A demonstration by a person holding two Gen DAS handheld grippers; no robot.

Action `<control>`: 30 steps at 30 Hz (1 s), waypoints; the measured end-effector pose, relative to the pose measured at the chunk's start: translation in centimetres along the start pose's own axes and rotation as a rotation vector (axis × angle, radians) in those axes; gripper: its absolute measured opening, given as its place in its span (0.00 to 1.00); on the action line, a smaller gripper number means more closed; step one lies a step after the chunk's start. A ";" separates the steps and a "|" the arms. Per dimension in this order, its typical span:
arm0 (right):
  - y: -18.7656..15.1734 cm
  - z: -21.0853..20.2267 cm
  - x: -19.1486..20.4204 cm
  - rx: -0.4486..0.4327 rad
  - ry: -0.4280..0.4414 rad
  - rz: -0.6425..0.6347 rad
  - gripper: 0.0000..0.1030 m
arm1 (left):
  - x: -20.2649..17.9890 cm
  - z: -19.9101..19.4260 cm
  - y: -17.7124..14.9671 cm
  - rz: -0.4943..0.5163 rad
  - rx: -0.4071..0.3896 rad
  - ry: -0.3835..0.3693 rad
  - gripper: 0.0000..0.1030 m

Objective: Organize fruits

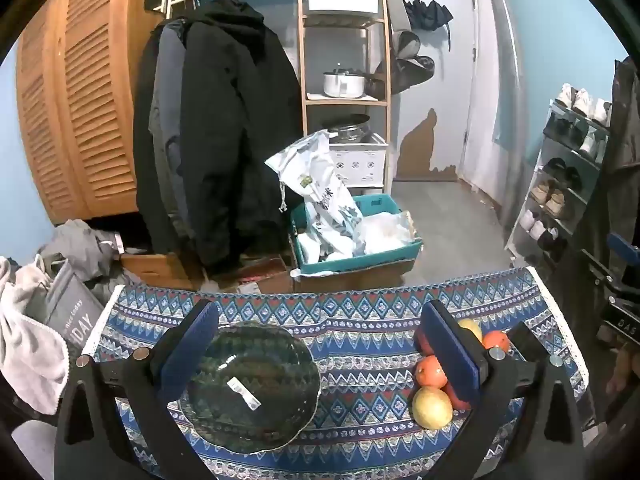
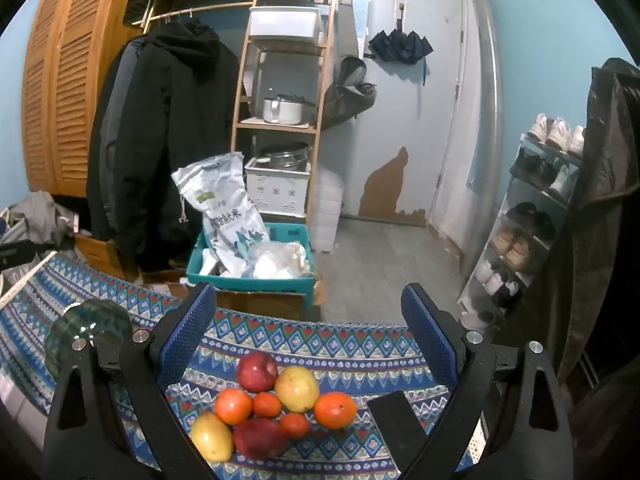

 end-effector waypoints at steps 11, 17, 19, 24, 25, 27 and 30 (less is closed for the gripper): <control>-0.3 0.1 0.0 0.008 -0.001 -0.005 0.89 | 0.3 0.0 -0.2 -0.004 -0.011 0.016 0.99; -0.3 0.1 -0.1 0.006 -0.001 -0.004 0.89 | 0.2 0.1 -0.2 -0.004 -0.004 0.007 0.99; -0.2 0.1 -0.1 0.009 -0.002 -0.006 0.89 | 0.1 0.1 -0.2 -0.006 -0.005 0.007 0.99; -0.2 0.2 0.1 0.011 -0.002 -0.007 0.89 | 0.1 0.2 -0.2 -0.006 -0.005 0.004 0.99; -0.3 0.3 -0.1 0.012 -0.002 -0.007 0.89 | 0.1 0.2 -0.2 -0.006 -0.005 0.004 0.99; -0.5 0.3 -0.2 0.012 -0.001 -0.007 0.89 | 0.1 0.2 -0.3 -0.008 -0.004 0.001 0.99; -0.5 0.3 -0.2 0.012 -0.002 -0.007 0.89 | 0.1 0.2 -0.3 -0.009 -0.004 -0.001 0.99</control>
Point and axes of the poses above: each gripper's, at about its wrist camera, not at the fingertips, and z roughly the way its jaws point, x to its left, y to its top, the point moved 6 cm from there along z, roughly the way its jaws point, and after that the axes turned 2 degrees about -y, right-handed, at the moved point
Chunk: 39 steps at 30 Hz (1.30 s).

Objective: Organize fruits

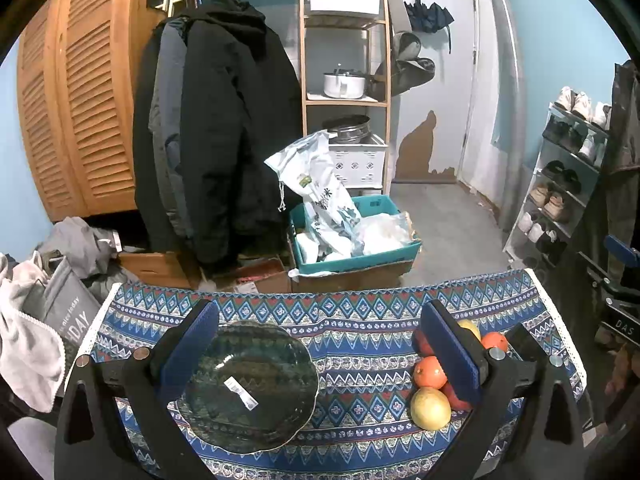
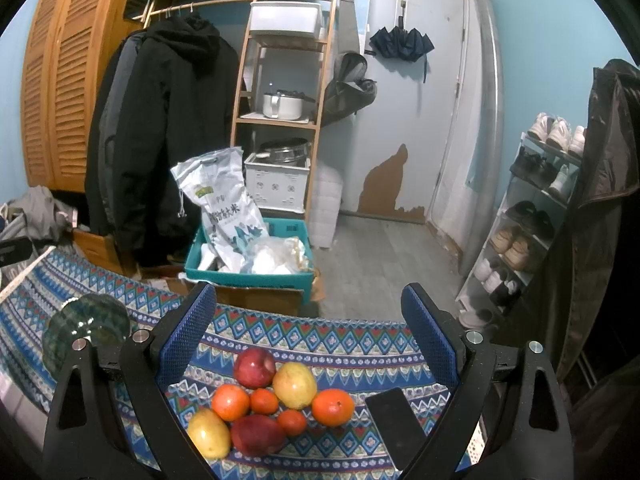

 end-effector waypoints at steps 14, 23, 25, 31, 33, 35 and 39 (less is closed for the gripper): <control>0.1 0.0 0.0 0.002 -0.001 -0.003 0.89 | -0.3 0.1 -0.3 -0.005 0.002 -0.009 0.99; 0.0 0.0 0.0 0.004 0.000 -0.004 0.89 | 0.0 0.2 -0.3 -0.012 0.012 -0.016 0.99; 0.0 0.0 0.0 0.005 -0.001 -0.005 0.89 | 0.0 0.2 -0.4 -0.011 0.011 -0.015 0.99; -0.2 0.1 -0.1 0.006 -0.001 -0.005 0.89 | -0.2 0.2 -0.4 -0.013 0.013 -0.018 0.99; -0.1 0.1 -0.1 0.006 -0.002 -0.005 0.89 | -0.2 0.2 -0.4 -0.013 0.013 -0.018 0.99; -0.2 0.1 -0.1 0.006 -0.002 -0.006 0.89 | -0.2 0.2 -0.4 -0.013 0.014 -0.018 0.99; -0.1 0.1 -0.1 0.006 -0.002 -0.006 0.89 | -0.2 0.2 -0.4 -0.013 0.014 -0.018 0.99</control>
Point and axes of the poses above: each gripper's, at about its wrist camera, not at the fingertips, and z roughly the way its jaws point, x to its left, y to its top, the point moved 6 cm from there along z, roughly the way its jaws point, and after that the axes turned 2 degrees about -y, right-handed, at the moved point
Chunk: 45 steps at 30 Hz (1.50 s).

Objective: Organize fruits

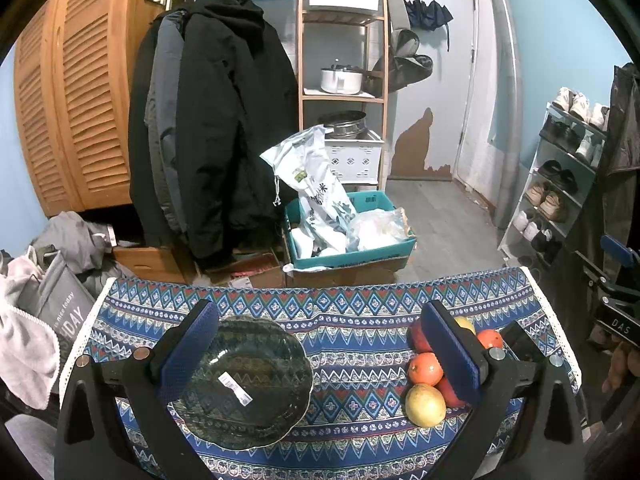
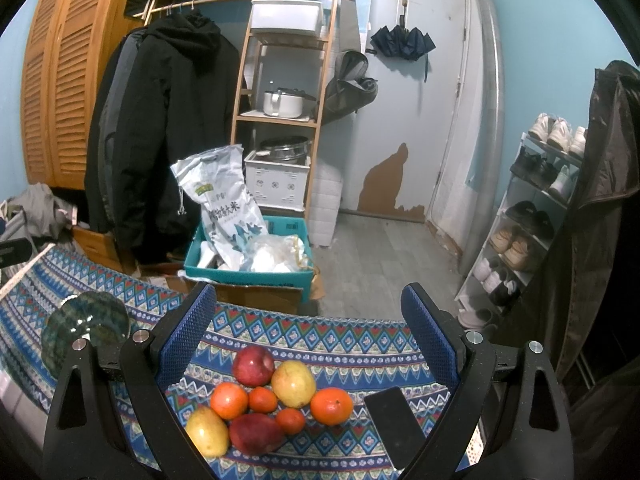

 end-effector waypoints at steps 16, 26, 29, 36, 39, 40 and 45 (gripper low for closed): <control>0.0 0.0 0.0 0.001 -0.001 -0.001 0.89 | -0.1 0.0 -0.1 0.000 0.003 -0.003 0.99; 0.0 0.0 -0.1 0.002 -0.001 -0.001 0.89 | -0.2 0.1 -0.1 0.001 0.005 -0.004 0.99; 0.0 0.0 -0.1 0.002 -0.001 -0.003 0.89 | -0.2 0.1 -0.1 0.002 0.005 -0.004 0.99; 0.1 0.0 -0.1 0.003 -0.001 -0.002 0.89 | -0.2 0.2 -0.1 0.008 0.009 -0.002 0.99; 0.0 0.1 -0.1 0.004 -0.002 -0.003 0.89 | -0.3 0.3 -0.2 0.011 0.013 -0.003 0.99; -0.3 0.2 0.0 0.004 -0.002 -0.003 0.89 | -0.2 0.3 -0.3 0.012 0.014 -0.004 0.99; -1.0 0.2 -0.7 0.007 -0.005 -0.002 0.89 | -0.4 0.5 -0.3 0.016 0.019 -0.005 0.99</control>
Point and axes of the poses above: each gripper's, at about its wrist camera, not at the fingertips, and z roughly the way its jaws point, x to its left, y to its top, the point moved 6 cm from there along z, roughly the way its jaws point, and after that the axes turned 2 degrees about -y, right-handed, at the moved point
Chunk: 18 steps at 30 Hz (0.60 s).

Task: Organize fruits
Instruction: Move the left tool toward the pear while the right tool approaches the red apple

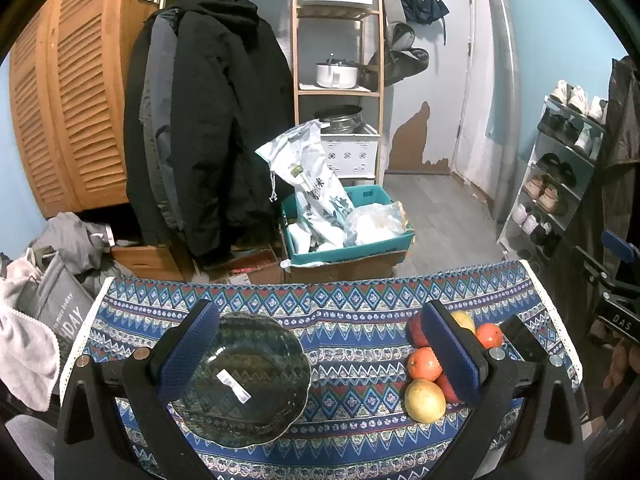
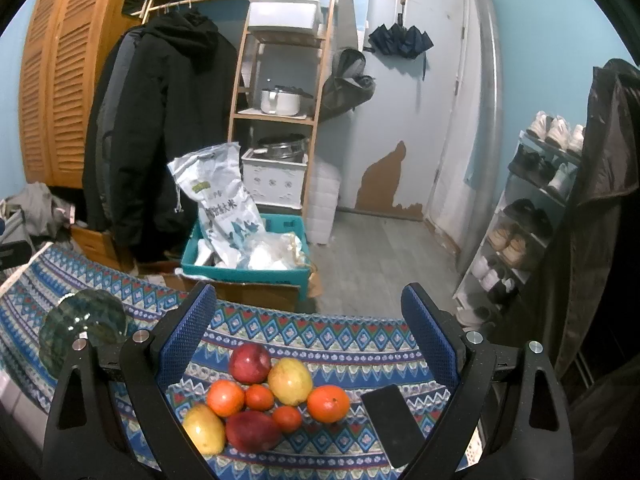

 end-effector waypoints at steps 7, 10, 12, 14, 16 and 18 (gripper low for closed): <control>0.3 -0.1 -0.4 0.006 -0.019 0.008 0.89 | -0.7 0.3 -0.2 0.011 0.005 -0.006 0.99; 0.2 0.0 -0.6 0.022 -0.017 0.017 0.89 | -1.1 0.7 -0.4 0.015 0.022 -0.018 0.99; -0.1 0.1 -0.8 0.028 -0.023 0.018 0.89 | -1.6 1.1 -0.8 0.020 0.038 -0.025 0.99; -0.2 0.2 -0.9 0.034 -0.043 0.013 0.89 | -2.0 1.7 -1.3 0.029 0.061 -0.036 0.99; -0.6 0.5 -1.1 0.045 -0.058 0.005 0.89 | -2.7 2.3 -1.8 0.039 0.085 -0.050 0.99; -0.9 0.8 -1.3 0.062 -0.062 0.004 0.89 | -3.3 2.8 -2.3 0.047 0.098 -0.061 0.99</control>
Point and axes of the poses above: each gripper's, at about its wrist camera, not at the fingertips, and z roughly the way its jaws point, x to its left, y to its top, the point moved 6 cm from there along z, roughly the way its jaws point, and after that the axes turned 2 degrees about -y, right-handed, at the moved point
